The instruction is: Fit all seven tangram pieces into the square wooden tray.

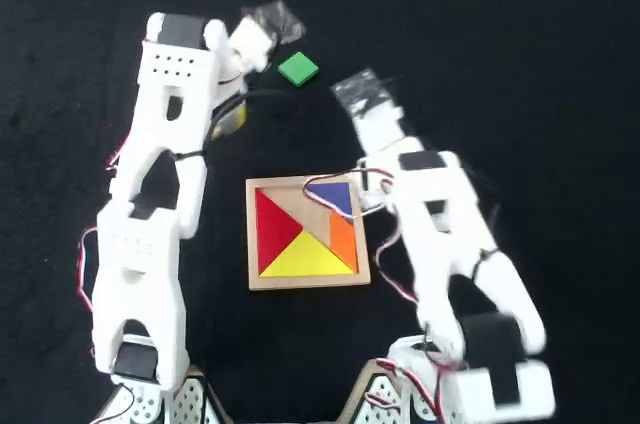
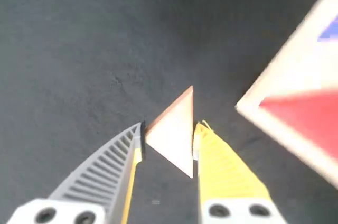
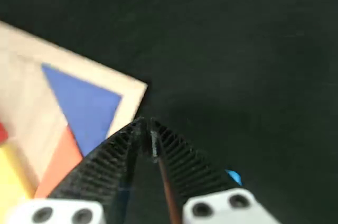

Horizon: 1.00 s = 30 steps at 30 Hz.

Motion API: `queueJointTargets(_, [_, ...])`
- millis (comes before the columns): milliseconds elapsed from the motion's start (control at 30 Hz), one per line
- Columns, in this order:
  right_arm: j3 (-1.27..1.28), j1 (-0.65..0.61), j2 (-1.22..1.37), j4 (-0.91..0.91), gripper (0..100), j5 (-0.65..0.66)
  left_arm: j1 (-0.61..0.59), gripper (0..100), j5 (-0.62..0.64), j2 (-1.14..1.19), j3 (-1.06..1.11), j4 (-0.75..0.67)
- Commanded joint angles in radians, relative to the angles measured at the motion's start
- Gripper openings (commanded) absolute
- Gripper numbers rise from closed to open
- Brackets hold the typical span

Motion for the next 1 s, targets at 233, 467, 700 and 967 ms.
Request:
queueJointTargets(233, [0.145,0.112,-0.263,-0.155,1.1,-0.083,0.189,4,1.119,-0.207,0.242,0.011])
queueJointTargets(467, [0.024,0.117,-0.113,-0.071,1.1,-0.086,0.308,3,1.352,-0.218,0.484,0.011])
queueJointTargets(700, [-0.093,0.120,0.085,-0.064,1.1,-0.080,0.435,3,1.485,-0.219,0.541,-0.014])
queueJointTargets(967, [-0.110,0.163,0.097,-0.064,1.1,-0.086,0.501,3,1.485,-0.213,0.547,-0.094])
